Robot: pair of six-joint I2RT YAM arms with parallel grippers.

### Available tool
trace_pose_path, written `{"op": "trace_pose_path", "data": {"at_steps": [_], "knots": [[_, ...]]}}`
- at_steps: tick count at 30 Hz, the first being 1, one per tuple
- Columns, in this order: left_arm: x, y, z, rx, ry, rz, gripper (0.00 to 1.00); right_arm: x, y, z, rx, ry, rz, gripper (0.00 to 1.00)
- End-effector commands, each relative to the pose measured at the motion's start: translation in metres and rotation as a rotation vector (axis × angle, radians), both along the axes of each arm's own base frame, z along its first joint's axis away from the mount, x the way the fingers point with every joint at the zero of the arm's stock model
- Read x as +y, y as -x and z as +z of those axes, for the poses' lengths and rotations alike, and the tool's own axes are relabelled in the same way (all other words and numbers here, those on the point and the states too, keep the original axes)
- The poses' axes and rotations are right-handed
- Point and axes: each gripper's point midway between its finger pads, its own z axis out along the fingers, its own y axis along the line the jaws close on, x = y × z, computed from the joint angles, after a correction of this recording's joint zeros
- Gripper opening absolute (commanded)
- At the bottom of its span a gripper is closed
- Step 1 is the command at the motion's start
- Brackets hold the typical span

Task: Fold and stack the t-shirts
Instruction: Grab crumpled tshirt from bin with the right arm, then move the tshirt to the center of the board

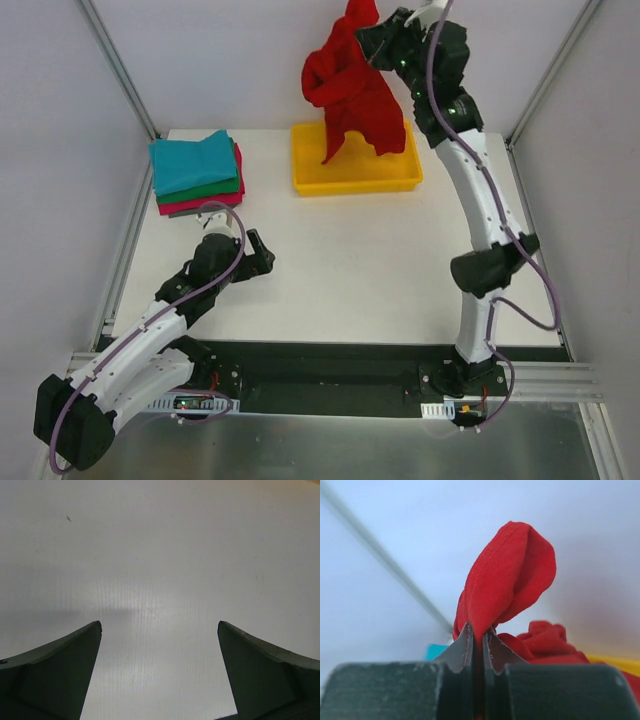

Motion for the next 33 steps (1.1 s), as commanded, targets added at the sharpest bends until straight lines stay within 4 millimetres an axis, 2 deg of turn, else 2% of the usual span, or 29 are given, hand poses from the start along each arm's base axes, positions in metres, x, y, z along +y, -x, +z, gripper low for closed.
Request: {"op": "trace_pose_path", "data": {"at_steps": [1, 3, 6, 9, 11, 13, 14, 15, 16, 17, 20, 21, 22, 23, 24, 25, 27, 29, 31, 33], "knots": [[0.008, -0.004, 0.01, -0.046, 0.018, 0.049, 0.99, 0.022, 0.148, 0.154, -0.313, -0.131, 0.254, 0.0], [0.007, -0.002, 0.013, -0.057, 0.034, 0.045, 0.99, 0.028, 0.19, 0.177, -0.36, -0.154, 0.325, 0.0], [0.008, 0.0, 0.017, -0.072, 0.05, 0.048, 0.99, 0.03, 0.238, 0.202, -0.425, -0.17, 0.395, 0.01], [0.009, 0.001, 0.022, -0.091, 0.062, 0.052, 0.99, 0.029, 0.256, 0.197, -0.404, -0.157, 0.401, 0.0], [0.01, 0.002, 0.023, -0.097, 0.071, 0.061, 0.99, 0.026, 0.247, 0.173, -0.334, -0.127, 0.359, 0.0], [0.012, 0.003, 0.025, -0.101, 0.077, 0.077, 0.99, 0.017, 0.23, 0.134, -0.256, -0.06, 0.268, 0.0], [0.014, 0.003, 0.026, -0.103, 0.08, 0.085, 0.99, 0.008, 0.219, 0.105, -0.199, -0.02, 0.196, 0.01], [0.014, 0.004, 0.027, -0.107, 0.082, 0.088, 0.99, -0.005, 0.202, 0.067, -0.12, 0.021, 0.099, 0.0], [0.015, 0.004, 0.027, -0.106, 0.084, 0.093, 0.99, -0.023, 0.192, 0.035, -0.061, 0.056, 0.006, 0.01], [0.017, 0.004, 0.026, -0.105, 0.082, 0.106, 0.99, -0.039, 0.177, -0.028, 0.05, 0.123, -0.08, 0.0], [0.023, 0.003, 0.02, -0.082, 0.067, 0.15, 0.99, -0.111, 0.172, -0.158, 0.283, 0.221, -0.319, 0.08], [0.024, 0.003, 0.02, -0.071, 0.064, 0.16, 0.99, -0.134, 0.176, -0.191, 0.338, 0.219, -0.374, 0.21], [0.024, 0.004, 0.017, -0.053, 0.06, 0.163, 0.99, -0.156, 0.181, -0.226, 0.393, 0.225, -0.428, 0.4], [0.022, 0.005, 0.015, -0.033, 0.056, 0.155, 0.99, -0.174, 0.19, -0.255, 0.445, 0.234, -0.471, 0.63], [0.02, 0.006, 0.011, -0.007, 0.057, 0.143, 0.99, -0.19, 0.198, -0.272, 0.474, 0.251, -0.509, 0.76], [0.016, 0.009, 0.006, 0.025, 0.064, 0.132, 0.99, -0.203, 0.209, -0.288, 0.504, 0.291, -0.545, 0.82], [0.007, 0.017, -0.004, 0.099, 0.078, 0.093, 0.99, -0.219, 0.227, -0.302, 0.522, 0.357, -0.576, 0.9], [-0.001, 0.027, -0.016, 0.184, 0.101, 0.067, 0.99, -0.217, 0.239, -0.309, 0.524, 0.385, -0.531, 0.98], [-0.006, 0.042, -0.028, 0.275, 0.123, 0.057, 0.99, -0.206, 0.25, -0.315, 0.54, 0.394, -0.438, 0.96], [0.0, 0.054, -0.04, 0.339, 0.112, 0.082, 0.99, -0.189, 0.259, -0.318, 0.542, 0.407, -0.308, 0.96]]}}
